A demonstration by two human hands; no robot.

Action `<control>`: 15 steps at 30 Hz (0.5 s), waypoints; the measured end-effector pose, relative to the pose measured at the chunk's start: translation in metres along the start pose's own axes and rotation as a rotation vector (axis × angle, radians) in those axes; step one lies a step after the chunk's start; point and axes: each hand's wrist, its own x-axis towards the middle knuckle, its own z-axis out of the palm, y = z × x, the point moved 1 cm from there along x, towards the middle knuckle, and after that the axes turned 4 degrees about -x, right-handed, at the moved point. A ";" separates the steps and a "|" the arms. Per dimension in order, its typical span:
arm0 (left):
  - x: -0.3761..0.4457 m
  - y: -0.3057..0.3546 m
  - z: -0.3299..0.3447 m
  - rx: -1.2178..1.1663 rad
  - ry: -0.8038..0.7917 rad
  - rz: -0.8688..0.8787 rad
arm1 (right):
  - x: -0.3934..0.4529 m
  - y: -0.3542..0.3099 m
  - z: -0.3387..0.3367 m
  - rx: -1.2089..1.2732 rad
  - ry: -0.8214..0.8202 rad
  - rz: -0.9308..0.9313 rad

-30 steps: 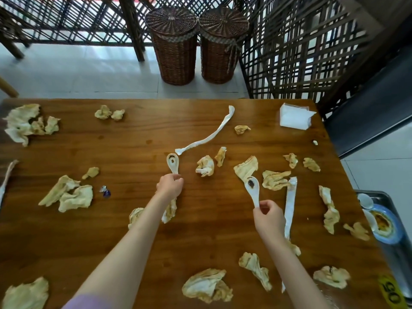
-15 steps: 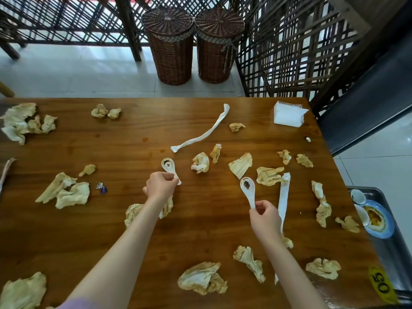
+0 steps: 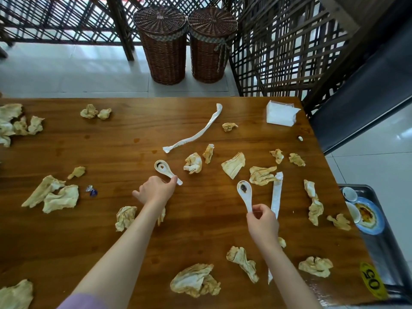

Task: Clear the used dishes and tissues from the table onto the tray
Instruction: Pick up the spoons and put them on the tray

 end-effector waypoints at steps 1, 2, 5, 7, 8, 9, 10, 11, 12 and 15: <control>0.001 0.001 0.001 0.030 -0.008 -0.006 | 0.000 0.001 0.000 -0.001 0.000 0.001; 0.001 0.002 0.003 0.050 -0.014 -0.013 | 0.001 0.001 0.000 -0.002 0.001 0.000; 0.004 0.003 0.007 0.065 -0.020 -0.043 | 0.001 0.002 0.000 -0.008 -0.003 -0.007; 0.006 0.002 0.009 0.063 -0.020 -0.059 | 0.002 0.002 0.001 -0.012 -0.006 -0.003; 0.007 0.002 0.010 0.058 -0.017 -0.067 | 0.002 0.002 0.001 -0.014 -0.008 -0.003; 0.008 0.003 0.010 0.054 -0.009 -0.074 | 0.002 0.002 0.002 -0.015 -0.012 -0.004; 0.008 0.003 0.011 0.051 0.001 -0.082 | 0.002 0.002 0.002 -0.012 -0.017 -0.006; 0.009 0.004 0.011 0.052 0.011 -0.091 | 0.001 0.002 0.003 -0.009 -0.023 -0.007; 0.010 0.005 0.012 0.055 0.017 -0.098 | 0.001 0.003 0.003 -0.007 -0.028 -0.007; 0.013 0.008 0.015 0.065 0.020 -0.109 | -0.001 0.004 0.004 -0.011 -0.028 -0.006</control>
